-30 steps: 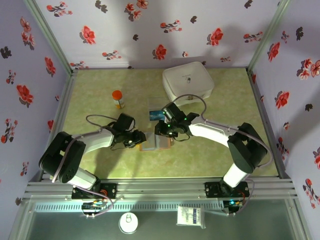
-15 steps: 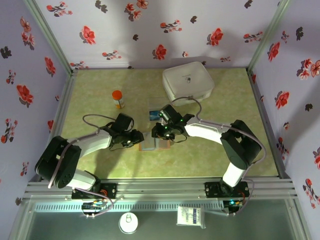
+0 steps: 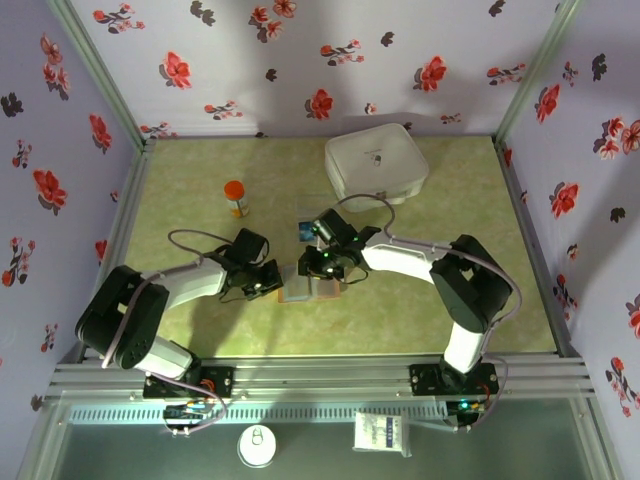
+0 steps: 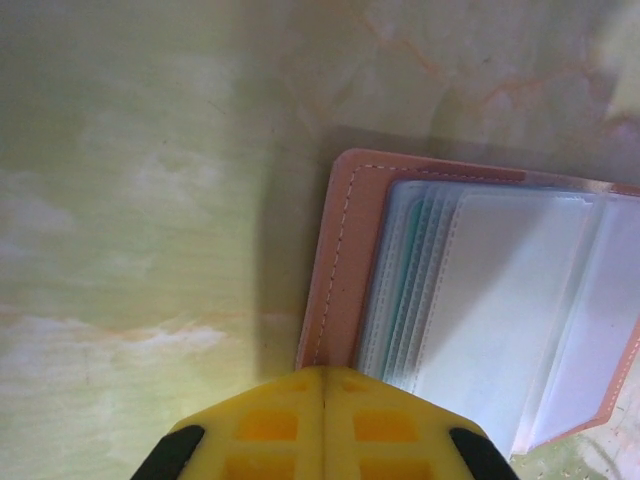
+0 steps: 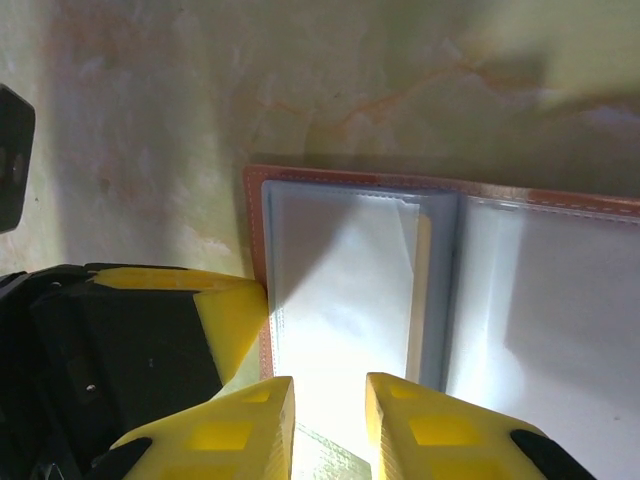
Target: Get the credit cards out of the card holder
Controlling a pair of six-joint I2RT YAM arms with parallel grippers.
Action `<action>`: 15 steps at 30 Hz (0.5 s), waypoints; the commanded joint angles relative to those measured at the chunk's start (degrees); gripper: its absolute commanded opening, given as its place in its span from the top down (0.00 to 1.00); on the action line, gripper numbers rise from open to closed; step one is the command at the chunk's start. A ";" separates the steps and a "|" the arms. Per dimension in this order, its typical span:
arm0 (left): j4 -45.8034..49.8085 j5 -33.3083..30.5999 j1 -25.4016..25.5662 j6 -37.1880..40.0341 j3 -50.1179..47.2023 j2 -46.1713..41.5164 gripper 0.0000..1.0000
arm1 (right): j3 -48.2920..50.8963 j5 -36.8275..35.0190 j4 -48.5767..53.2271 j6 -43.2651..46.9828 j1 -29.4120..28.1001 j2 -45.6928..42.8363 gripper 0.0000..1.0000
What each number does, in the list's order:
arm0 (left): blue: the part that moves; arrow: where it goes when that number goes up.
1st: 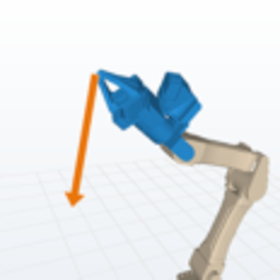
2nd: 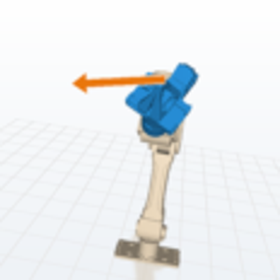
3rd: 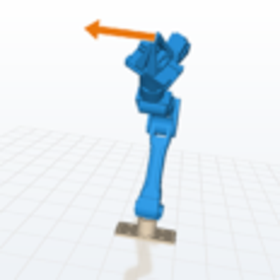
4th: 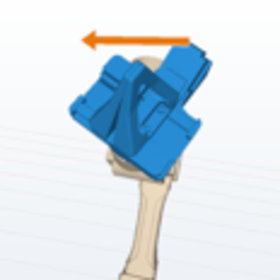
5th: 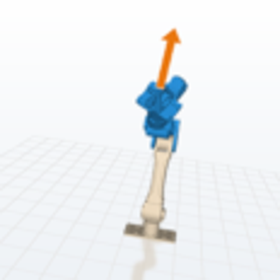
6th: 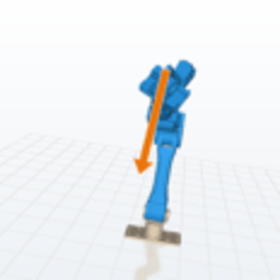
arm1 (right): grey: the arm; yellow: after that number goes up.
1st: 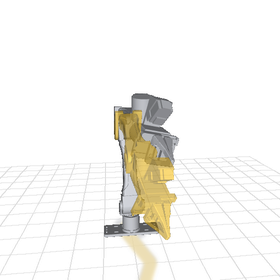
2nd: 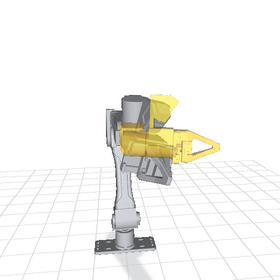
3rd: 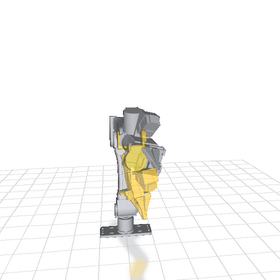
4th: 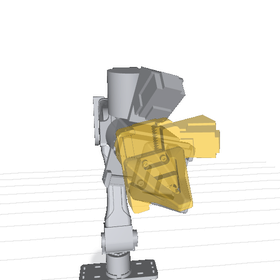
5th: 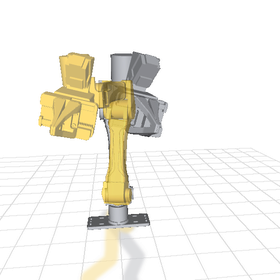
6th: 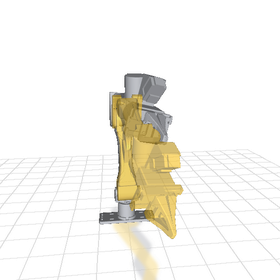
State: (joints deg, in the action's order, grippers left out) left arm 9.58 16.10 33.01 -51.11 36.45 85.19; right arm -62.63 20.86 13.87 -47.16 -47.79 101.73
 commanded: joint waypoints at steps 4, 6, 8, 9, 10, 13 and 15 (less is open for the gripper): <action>1.65 -0.82 0.13 1.67 0.18 1.69 1.00 | -2.12 2.02 -0.42 -0.41 -0.73 2.48 0.74; 1.90 -0.92 0.03 1.80 0.10 1.71 1.00 | -2.20 1.97 -0.55 -0.55 -0.90 2.90 0.74; 2.19 -0.89 -0.14 1.67 -0.11 1.33 1.00 | -2.34 2.14 -0.77 -0.74 -0.99 3.34 0.73; 2.11 -0.90 -0.20 1.57 -0.23 1.10 1.00 | -2.42 2.20 -0.77 -0.74 -1.08 3.55 0.74; 2.02 -0.91 -0.23 1.59 -0.37 0.86 1.00 | -2.51 2.18 -0.70 -0.71 -1.11 3.77 0.74; 2.19 -0.96 -0.18 1.87 -0.26 0.72 1.00 | -2.44 2.21 -0.89 -0.75 -1.24 4.33 0.74; 2.37 -0.90 -0.22 1.81 -0.32 0.78 1.00 | -2.41 2.25 -1.07 -0.74 -1.34 4.68 0.74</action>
State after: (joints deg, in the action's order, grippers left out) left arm 9.47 16.12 32.99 -50.59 36.69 85.54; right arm -63.51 22.57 13.43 -47.18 -48.45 105.58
